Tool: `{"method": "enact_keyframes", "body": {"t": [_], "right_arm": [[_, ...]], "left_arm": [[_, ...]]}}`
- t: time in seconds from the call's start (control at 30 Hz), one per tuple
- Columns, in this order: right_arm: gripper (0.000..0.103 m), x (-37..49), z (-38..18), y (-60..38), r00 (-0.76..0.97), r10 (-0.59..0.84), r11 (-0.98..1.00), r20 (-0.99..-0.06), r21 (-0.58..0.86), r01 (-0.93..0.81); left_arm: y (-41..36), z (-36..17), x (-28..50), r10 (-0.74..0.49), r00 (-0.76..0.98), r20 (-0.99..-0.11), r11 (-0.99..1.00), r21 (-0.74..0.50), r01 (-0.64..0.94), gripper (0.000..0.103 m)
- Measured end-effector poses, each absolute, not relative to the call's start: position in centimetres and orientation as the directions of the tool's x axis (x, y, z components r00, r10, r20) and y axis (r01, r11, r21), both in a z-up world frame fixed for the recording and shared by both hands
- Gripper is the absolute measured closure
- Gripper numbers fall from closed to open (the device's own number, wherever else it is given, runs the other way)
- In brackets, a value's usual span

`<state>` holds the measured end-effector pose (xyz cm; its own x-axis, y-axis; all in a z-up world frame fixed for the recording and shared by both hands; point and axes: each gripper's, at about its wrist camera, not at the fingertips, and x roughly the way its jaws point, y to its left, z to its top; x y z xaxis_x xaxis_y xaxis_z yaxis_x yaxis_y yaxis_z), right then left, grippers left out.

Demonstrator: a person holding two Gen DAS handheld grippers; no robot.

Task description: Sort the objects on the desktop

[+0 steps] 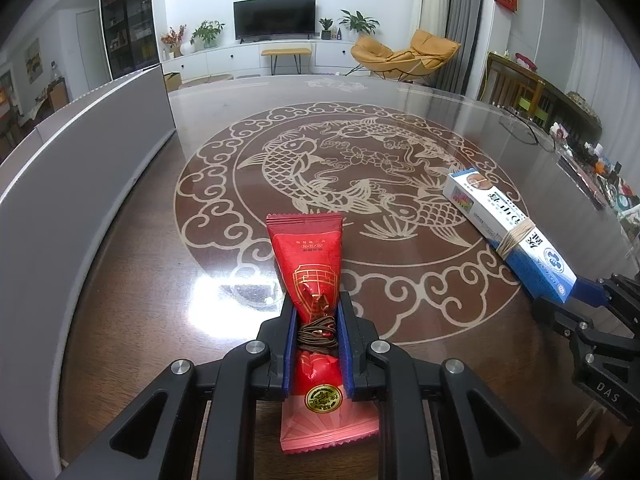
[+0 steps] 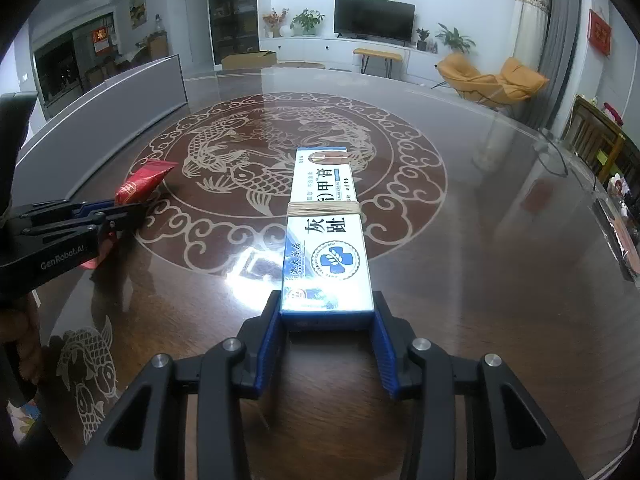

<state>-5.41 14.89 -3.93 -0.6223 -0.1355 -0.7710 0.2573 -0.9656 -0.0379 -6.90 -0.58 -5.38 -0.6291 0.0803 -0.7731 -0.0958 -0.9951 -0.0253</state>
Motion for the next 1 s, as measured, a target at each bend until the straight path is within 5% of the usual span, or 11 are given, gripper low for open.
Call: {"method": "enact_keyframes", "body": {"t": [0.33, 0.43, 0.47, 0.5, 0.57, 0.93, 1.0], "right_arm": [[0.06, -5.3, -3.9, 15.1, -0.627, -0.129, -0.966, -0.769, -0.046, 0.255], [0.057, -5.3, -3.7, 16.0, -0.624, -0.181, -0.966, -0.76, 0.019, 0.258], [0.049, -5.4, -3.7, 16.6, -0.615, -0.219, -0.963, -0.758, 0.066, 0.261], [0.043, -5.5, -3.7, 17.4, -0.606, -0.256, -0.959, -0.753, 0.119, 0.257], [0.026, -5.6, -3.7, 18.7, -0.592, -0.309, -0.948, -0.744, 0.196, 0.249], [0.017, -11.5, -2.6, 14.3, -0.463, -0.246, -0.932, -0.852, 0.077, 0.353], [0.023, -12.5, -3.4, 12.7, -0.42, -0.191, -0.924, -0.887, 0.018, 0.382]], "left_arm": [[-0.6, -5.3, -6.9, 0.084, -0.628, -0.773, -0.994, -0.026, -0.102, 0.082], [-0.8, -5.3, -6.7, 0.095, -0.618, -0.78, -0.993, -0.033, -0.11, 0.049], [-0.9, -5.4, -6.6, 0.089, -0.611, -0.787, -0.994, -0.029, -0.108, 0.031], [-1.1, -5.5, -6.3, 0.09, -0.607, -0.789, -0.994, -0.03, -0.109, 0.026], [-1.7, -5.4, -5.7, 0.108, -0.603, -0.79, -0.991, -0.038, -0.129, 0.026], [-0.1, -5.7, -7.5, 0.114, -0.545, -0.83, -0.973, 0.018, -0.231, 0.021], [0.3, -5.5, -7.7, 0.132, -0.534, -0.835, -0.97, 0.001, -0.241, 0.04]]}}
